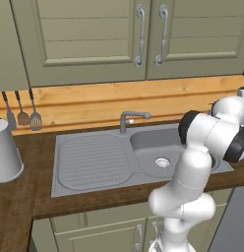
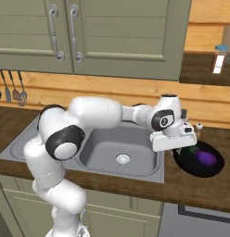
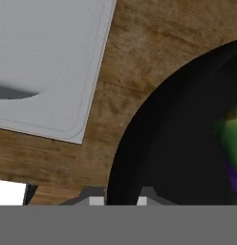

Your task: Pick the eggplant from the sink and place it in the bowl. Then pick the bowl and place it in the microwave. Then close the microwave door and press the start button.

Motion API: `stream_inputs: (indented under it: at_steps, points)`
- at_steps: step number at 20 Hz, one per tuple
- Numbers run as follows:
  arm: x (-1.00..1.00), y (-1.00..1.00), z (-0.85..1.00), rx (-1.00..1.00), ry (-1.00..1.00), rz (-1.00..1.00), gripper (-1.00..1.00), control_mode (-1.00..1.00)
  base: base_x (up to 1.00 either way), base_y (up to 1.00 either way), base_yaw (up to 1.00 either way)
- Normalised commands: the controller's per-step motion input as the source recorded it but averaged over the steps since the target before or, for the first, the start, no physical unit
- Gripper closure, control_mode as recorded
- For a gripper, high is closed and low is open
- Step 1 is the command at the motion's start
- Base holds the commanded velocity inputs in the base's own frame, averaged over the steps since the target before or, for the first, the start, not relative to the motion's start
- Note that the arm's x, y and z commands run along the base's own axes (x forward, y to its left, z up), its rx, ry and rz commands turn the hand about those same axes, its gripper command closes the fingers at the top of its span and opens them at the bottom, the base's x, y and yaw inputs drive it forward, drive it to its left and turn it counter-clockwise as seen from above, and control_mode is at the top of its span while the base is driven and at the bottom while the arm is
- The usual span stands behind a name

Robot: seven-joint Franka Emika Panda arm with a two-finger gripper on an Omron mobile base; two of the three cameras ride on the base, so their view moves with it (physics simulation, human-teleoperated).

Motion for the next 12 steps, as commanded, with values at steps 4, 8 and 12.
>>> stream_inputs:
  at_steps: [4, 8, 12]
  points:
    - [-0.59, 0.76, 1.0, -0.21, 0.0, 0.05, 1.0, -1.0, 0.0, 0.0, 0.0]
    - [-0.76, 0.77, 1.0, -0.07, 0.0, 0.01, 1.0, -1.0, 0.0, 0.0, 0.0]
    - [-0.57, 0.73, 1.0, 0.01, 0.0, 0.0, 1.0, -1.0, 0.0, 0.0, 0.0]
